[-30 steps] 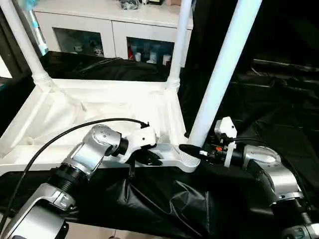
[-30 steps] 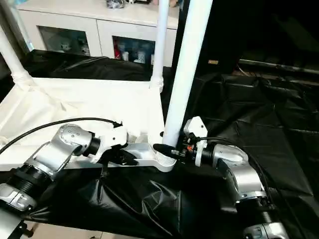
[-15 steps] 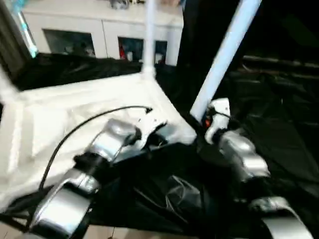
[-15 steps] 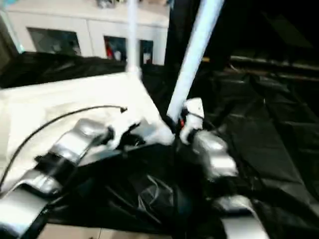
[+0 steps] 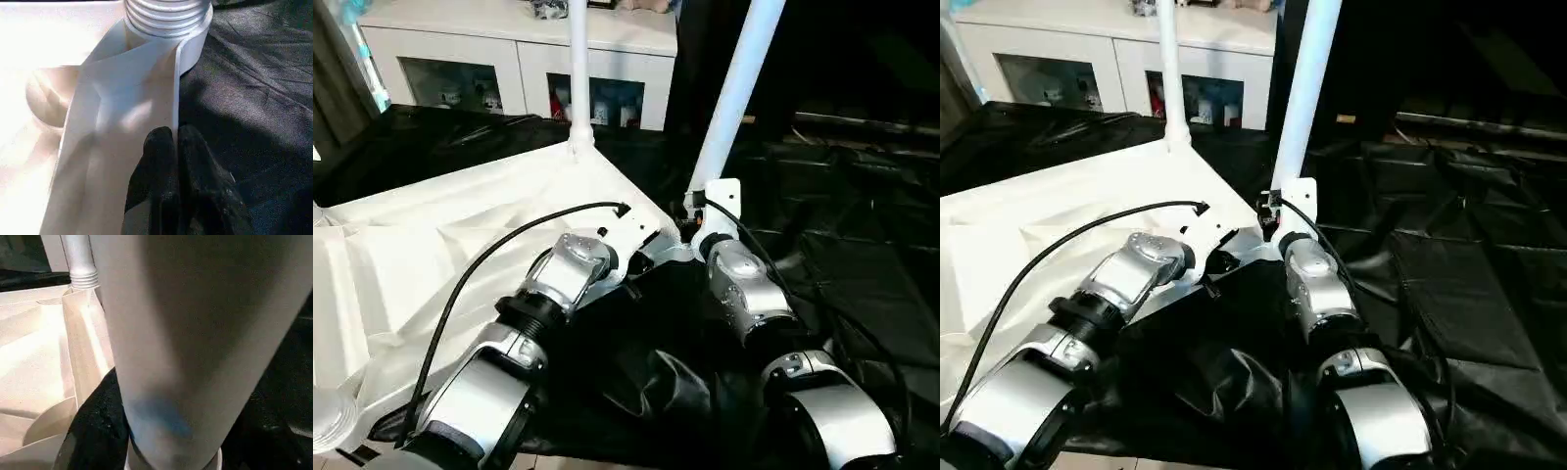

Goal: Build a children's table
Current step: Insert table leg to table base

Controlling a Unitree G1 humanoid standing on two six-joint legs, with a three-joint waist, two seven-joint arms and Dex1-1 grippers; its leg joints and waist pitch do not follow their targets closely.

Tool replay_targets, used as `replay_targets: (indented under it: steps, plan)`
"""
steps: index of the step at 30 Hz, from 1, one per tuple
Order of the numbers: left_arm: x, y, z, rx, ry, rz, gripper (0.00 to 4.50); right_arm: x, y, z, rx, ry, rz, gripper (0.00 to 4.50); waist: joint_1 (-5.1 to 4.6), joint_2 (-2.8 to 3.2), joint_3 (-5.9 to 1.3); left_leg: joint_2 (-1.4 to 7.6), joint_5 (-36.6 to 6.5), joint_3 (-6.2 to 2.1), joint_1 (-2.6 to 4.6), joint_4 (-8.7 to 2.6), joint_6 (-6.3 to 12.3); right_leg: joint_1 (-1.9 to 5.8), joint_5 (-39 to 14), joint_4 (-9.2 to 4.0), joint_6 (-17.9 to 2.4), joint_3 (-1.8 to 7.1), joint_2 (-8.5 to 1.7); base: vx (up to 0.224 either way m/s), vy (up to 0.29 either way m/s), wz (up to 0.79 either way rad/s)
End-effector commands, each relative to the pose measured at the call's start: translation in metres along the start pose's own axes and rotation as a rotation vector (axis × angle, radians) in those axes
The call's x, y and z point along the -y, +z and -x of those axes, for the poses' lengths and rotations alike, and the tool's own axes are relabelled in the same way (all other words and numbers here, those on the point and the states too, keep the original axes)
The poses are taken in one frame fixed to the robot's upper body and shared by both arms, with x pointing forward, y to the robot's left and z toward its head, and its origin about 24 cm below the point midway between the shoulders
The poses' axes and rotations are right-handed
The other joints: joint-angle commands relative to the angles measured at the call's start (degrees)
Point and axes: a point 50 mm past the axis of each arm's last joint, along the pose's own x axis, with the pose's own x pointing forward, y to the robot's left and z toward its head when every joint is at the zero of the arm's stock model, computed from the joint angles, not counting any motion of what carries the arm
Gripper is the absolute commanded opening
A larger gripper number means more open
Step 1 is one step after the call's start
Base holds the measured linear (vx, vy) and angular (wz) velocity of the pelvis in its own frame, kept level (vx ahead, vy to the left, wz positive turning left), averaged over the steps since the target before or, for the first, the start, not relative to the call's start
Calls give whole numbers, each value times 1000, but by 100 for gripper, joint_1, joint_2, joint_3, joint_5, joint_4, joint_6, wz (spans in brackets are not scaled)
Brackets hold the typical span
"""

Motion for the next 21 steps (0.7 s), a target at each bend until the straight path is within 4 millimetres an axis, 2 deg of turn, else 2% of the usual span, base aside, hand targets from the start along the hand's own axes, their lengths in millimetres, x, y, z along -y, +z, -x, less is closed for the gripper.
replay_targets:
  steps: [1, 7, 8, 9, 11, 14, 16, 17, 18, 19, 20, 21]
  plan:
    - [-6, 15, 3, 37, 61, -27, 0, -15, -68, 18, -287, 50, -35, 191, 4, 87, -247, -43, -2339, 13, 6, -430, -20, 181, -2382, -534, -758, 141, -248, 0, 0, 0]
    - [-4, 10, 8, 56, -52, -95, 0, -13, -67, 19, -297, 210, -29, 191, -5, 73, -261, -38, -2272, 12, -23, -439, 38, 207, -2224, -525, -830, 147, -266, 0, 0, 0]
    - [-4, 7, 11, 60, -76, -117, 0, -12, -66, 21, -299, 258, -20, 191, -5, 77, -272, -23, -2146, 17, -37, -439, 83, 235, -2014, -504, -922, 148, -273, 0, 0, 0]
    - [-5, 5, 13, 63, -102, -133, 0, -9, -66, 22, -302, 302, -9, 191, -24, 50, -271, -23, -2063, 30, -57, -436, 107, 249, -1909, -496, -965, 157, -270, 0, 0, 0]
    - [-7, 0, 19, 72, -144, -160, 0, -3, -66, 28, -313, 401, 6, 191, 6, 60, -289, -5, -1765, 42, -56, -426, 201, 292, -1462, -453, -1130, 158, -278, 0, 0, 0]
    - [-8, -5, 27, 86, -216, -199, 0, 6, -65, 35, -326, 512, 6, 191, -2, 49, -292, 0, -1501, 64, -47, -421, 243, 306, -1141, -417, -1291, 160, -270, 0, 0, 0]
    - [-7, -8, 32, 87, -264, -219, 0, 11, -64, 40, -336, 577, 13, 191, 14, 72, -284, 12, -1515, 54, -34, -433, 240, 306, -1180, -411, -1303, 159, -277, 0, 0, 0]
    - [-4, -12, 42, 110, -363, -277, 0, 18, -63, 50, -360, 701, 45, 191, 23, 56, -275, 29, -1568, 50, -29, -442, 248, 319, -1252, -425, -1290, 152, -272, 0, 0, 0]
    - [-4, -14, 45, 114, -392, -288, 0, 20, -63, 54, -372, 744, 62, 191, 19, 39, -279, 36, -1586, 61, -39, -438, 285, 319, -1232, -420, -1290, 165, -277, 0, 0, 0]
    - [-3, -14, 47, 115, -406, -294, 0, 21, -63, 56, -379, 768, 70, 191, 41, 62, -279, 49, -1596, 43, -28, -445, 266, 316, -1229, -410, -1286, 161, -286, 0, 0, 0]
    - [-3, -16, 52, 117, -439, -313, 0, 24, -63, 65, -400, 847, 89, 191, 38, 55, -264, 50, -1656, 54, -19, -452, 284, 304, -1293, -425, -1264, 161, -269, 0, 0, 0]
    - [-3, -16, 52, 117, -439, -313, 0, 24, -63, 65, -400, 847, 89, 191, 45, 62, -261, 55, -1697, 55, -8, -454, 276, 291, -1359, -428, -1253, 165, -276, 0, 0, 0]
